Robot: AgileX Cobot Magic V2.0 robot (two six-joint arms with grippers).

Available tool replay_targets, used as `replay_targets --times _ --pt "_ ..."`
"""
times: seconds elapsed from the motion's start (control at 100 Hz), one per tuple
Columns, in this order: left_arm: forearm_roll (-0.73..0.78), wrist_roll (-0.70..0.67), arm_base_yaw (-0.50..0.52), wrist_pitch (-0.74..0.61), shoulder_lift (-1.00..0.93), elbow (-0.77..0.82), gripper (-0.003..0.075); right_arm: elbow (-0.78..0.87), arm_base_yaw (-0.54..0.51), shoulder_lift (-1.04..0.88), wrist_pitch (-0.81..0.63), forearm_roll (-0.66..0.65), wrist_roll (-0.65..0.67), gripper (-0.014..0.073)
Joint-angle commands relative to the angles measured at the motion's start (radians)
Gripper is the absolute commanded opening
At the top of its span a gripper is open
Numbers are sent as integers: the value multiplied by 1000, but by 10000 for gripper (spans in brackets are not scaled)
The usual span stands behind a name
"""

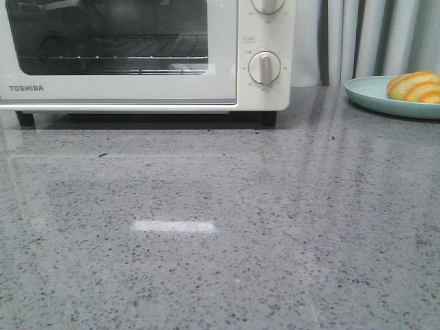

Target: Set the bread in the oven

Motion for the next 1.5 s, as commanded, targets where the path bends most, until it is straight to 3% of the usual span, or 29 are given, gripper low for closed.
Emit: replay_targets --times 0.0,0.63,0.77,0.84,0.91,0.98,1.06,1.16,1.34,1.49 --pt "-4 -10 2 -43 -29 23 -21 13 -6 -23 -34 2 -6 -49" --pt "5 -10 2 -45 -29 23 -21 13 -6 -23 -32 2 -6 -49" --pt "15 -7 2 -60 -29 23 -21 13 -6 -23 -86 2 -6 -49" --pt "-61 -7 2 -98 -29 23 -21 13 -6 -23 -149 2 -6 -49" --pt "-242 -7 2 -151 -29 23 -21 13 -6 -23 -225 2 -6 -49" --pt "-465 -7 2 -197 -29 23 -21 13 -6 -23 -332 80 -6 -49" --pt "-586 -7 2 -266 -29 23 -21 13 -6 -23 -431 235 -6 -49" --pt "-709 -7 2 -334 -29 23 -21 13 -6 -23 -472 333 -6 -49" --pt "-724 0 -4 -351 -29 -8 -22 -16 -6 -23 -463 624 -6 -49" --pt "-622 86 -26 -261 22 -131 -22 -156 -6 -8 -247 567 -18 -49"
